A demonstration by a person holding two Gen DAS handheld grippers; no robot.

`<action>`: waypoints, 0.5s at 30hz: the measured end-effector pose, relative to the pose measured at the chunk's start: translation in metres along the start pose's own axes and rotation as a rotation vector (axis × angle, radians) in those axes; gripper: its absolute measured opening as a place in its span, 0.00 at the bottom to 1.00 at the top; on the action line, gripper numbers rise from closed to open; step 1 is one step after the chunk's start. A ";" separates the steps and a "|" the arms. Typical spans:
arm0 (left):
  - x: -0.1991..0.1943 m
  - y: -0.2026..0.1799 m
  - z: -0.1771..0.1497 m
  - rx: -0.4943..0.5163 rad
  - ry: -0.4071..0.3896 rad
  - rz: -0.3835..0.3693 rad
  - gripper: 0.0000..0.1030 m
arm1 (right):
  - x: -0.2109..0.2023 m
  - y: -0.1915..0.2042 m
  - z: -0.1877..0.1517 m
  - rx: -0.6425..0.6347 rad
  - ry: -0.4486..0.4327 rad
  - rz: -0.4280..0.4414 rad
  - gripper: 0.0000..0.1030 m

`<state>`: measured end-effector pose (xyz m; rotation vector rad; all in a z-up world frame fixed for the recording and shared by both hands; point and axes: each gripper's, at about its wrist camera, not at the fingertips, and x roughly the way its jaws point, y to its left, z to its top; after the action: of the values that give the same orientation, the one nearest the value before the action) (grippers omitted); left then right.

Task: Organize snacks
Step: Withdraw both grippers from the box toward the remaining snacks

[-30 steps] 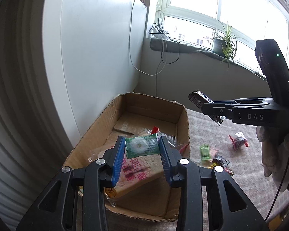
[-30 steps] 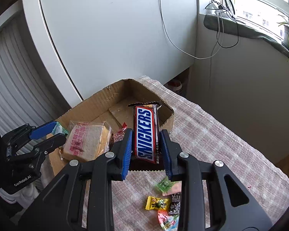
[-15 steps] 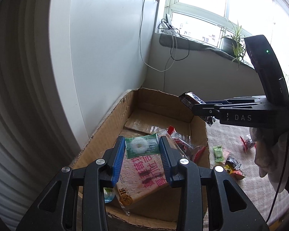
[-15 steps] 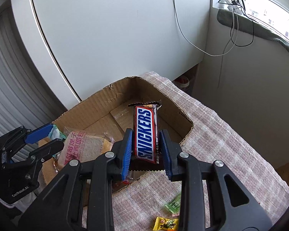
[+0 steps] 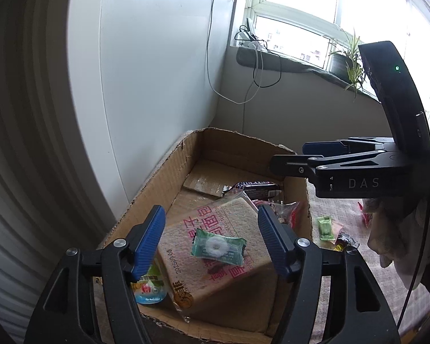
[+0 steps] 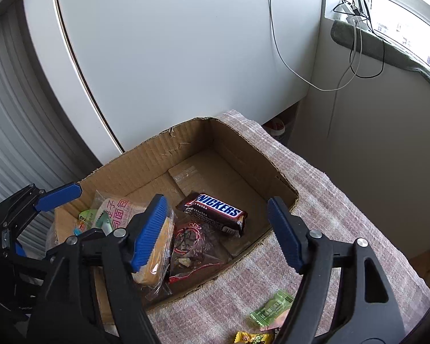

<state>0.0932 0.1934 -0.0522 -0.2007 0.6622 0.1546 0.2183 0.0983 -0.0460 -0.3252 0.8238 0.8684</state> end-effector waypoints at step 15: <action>-0.009 -0.008 0.000 0.013 -0.012 -0.001 0.65 | -0.011 -0.007 -0.004 0.035 0.000 -0.029 0.82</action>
<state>0.0879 0.1847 -0.0459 -0.1875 0.6507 0.1503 0.2177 0.0862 -0.0408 -0.3055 0.8312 0.8261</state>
